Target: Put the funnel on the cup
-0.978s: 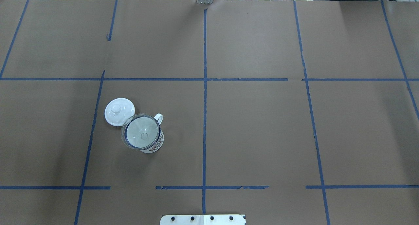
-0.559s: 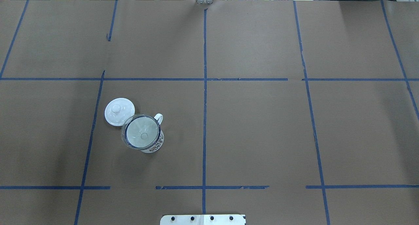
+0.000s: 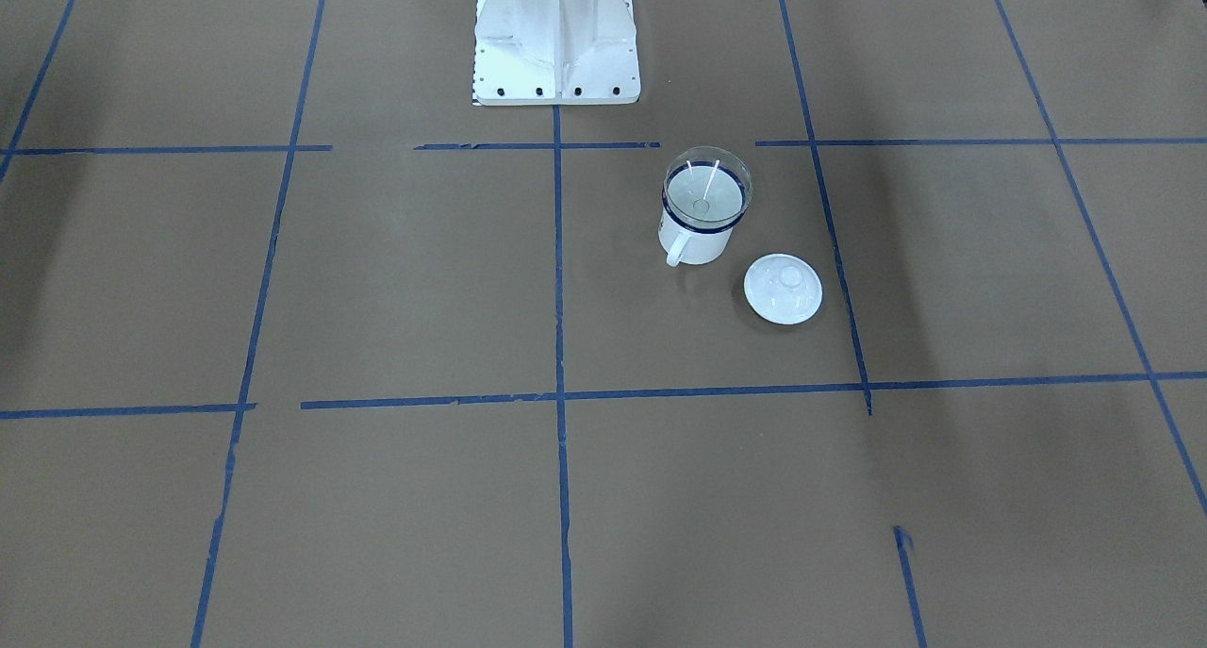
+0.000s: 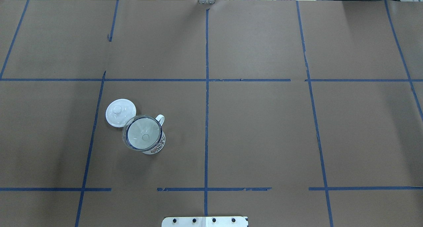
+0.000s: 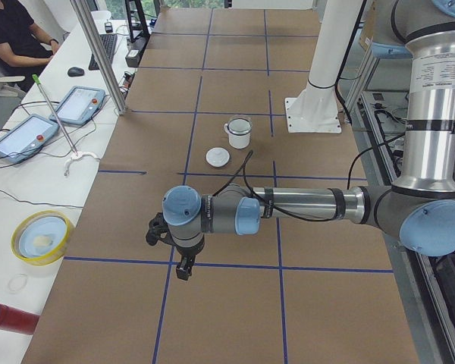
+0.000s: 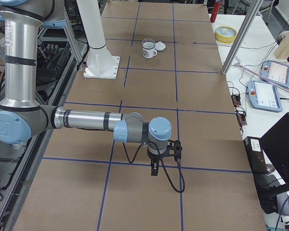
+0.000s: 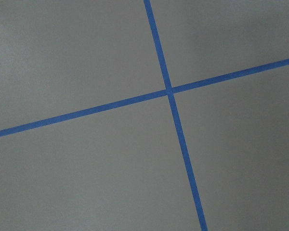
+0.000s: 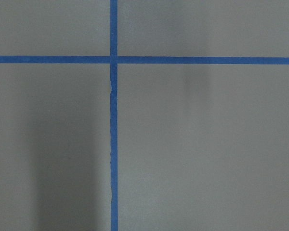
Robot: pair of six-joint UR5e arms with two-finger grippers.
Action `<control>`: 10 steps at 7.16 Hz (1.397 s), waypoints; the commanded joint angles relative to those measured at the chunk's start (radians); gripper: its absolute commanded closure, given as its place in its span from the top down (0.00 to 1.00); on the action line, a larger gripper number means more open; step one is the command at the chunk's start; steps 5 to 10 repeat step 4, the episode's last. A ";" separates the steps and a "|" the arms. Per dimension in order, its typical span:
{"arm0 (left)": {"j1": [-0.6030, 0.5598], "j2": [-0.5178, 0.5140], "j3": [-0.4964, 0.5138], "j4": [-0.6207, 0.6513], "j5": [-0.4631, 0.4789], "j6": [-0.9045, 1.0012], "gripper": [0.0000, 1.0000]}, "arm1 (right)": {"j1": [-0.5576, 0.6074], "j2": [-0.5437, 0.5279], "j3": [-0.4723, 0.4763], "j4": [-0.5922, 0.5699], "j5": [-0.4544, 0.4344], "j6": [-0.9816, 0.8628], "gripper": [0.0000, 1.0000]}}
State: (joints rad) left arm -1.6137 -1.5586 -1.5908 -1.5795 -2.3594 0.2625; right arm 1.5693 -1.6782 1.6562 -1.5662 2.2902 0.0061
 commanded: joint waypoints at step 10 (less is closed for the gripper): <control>0.000 -0.006 -0.001 0.003 0.003 0.000 1.00 | 0.000 0.000 0.000 0.000 0.000 0.000 1.00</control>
